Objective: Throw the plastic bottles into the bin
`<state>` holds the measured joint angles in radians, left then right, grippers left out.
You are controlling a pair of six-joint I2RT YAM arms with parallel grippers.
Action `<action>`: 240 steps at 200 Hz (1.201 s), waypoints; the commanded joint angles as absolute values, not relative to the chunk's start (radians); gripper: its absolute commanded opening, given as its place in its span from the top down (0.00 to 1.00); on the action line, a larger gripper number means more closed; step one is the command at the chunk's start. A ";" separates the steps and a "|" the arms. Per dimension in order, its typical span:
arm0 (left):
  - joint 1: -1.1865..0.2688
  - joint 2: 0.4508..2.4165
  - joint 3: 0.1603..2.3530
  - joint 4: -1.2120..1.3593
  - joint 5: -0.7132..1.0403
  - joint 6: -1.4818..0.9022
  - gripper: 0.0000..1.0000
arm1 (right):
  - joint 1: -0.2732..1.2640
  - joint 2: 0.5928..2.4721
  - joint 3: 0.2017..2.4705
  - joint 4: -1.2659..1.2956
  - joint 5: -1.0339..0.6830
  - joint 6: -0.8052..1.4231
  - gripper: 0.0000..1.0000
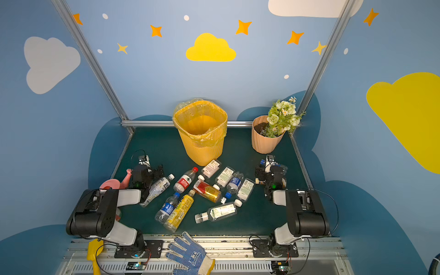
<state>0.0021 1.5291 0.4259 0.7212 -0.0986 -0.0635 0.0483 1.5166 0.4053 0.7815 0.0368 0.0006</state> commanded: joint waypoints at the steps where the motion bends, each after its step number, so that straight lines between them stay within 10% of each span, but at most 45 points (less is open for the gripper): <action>1: 0.007 1.520 0.431 0.721 -0.097 -0.059 0.00 | 0.048 1.516 0.407 0.797 0.038 0.002 0.05; 190: 0.012 1.510 0.444 0.703 -0.101 -0.077 0.00 | 0.048 1.498 0.420 0.791 0.036 0.005 0.05; 240: 0.057 1.343 0.738 0.098 -0.103 -0.178 0.00 | 0.054 1.249 0.710 -0.063 0.141 0.277 0.05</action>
